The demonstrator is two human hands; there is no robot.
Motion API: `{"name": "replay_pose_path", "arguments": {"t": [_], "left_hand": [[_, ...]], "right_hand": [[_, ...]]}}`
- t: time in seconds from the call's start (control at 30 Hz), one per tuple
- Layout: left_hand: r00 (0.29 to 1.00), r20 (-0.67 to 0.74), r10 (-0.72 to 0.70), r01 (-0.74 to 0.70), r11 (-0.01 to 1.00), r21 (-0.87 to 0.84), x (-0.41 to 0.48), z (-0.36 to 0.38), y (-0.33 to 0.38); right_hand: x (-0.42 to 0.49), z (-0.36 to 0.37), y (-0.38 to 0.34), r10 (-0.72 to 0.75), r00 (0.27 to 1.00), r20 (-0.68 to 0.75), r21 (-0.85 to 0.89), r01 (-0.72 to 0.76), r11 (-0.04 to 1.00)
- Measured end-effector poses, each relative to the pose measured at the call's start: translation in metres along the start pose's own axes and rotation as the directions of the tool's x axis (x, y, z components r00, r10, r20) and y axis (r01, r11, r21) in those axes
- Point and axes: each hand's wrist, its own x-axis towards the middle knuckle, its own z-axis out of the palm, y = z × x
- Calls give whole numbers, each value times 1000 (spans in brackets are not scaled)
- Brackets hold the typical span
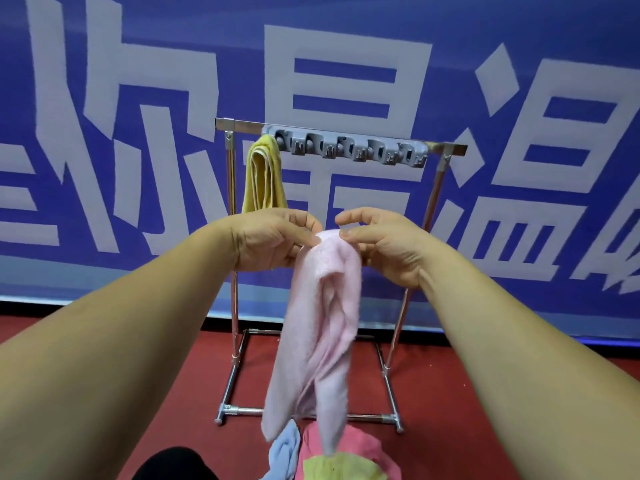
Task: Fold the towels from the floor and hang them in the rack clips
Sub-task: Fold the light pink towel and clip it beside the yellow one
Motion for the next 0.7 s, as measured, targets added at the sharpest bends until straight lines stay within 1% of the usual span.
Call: {"name": "replay_pose_path", "arguments": {"t": [0.07, 0.17, 0.3, 0.37, 0.4, 0.47, 0.53, 0.6, 0.7], "left_hand": [[1000, -3, 28, -28, 1000, 5, -4, 1, 3], [998, -52, 32, -31, 999, 25, -10, 0, 11], [997, -69, 45, -42, 998, 44, -12, -5, 19], [993, -90, 77, -76, 997, 5, -10, -7, 28], [984, -133, 117, -123, 992, -37, -7, -8, 33], [942, -276, 190, -219, 973, -77, 2, -11, 44], [910, -369, 191, -206, 978, -3, 10, -17, 50], [902, -395, 175, -146, 984, 103, 19, -24, 55], [881, -440, 174, -75, 969, 234, 33, -41, 68]], "right_hand": [[-2, 3, -3, -9, 1000, 7, -10, 9, 1000], [-2, 4, -7, 11, 1000, 21, -35, -10, 999], [-1, 6, -20, -3, 1000, -5, -8, 3, 1000], [1, 6, -29, -35, 999, -27, 19, 35, 999], [4, 7, -33, -57, 998, -39, 36, 58, 998], [14, 9, -42, -99, 991, -87, 10, 100, 995], [28, 11, -50, -132, 981, -143, -34, 128, 991], [46, 11, -61, -160, 971, -178, -54, 153, 987], [75, 5, -72, -170, 968, -182, -133, 147, 980]]}}
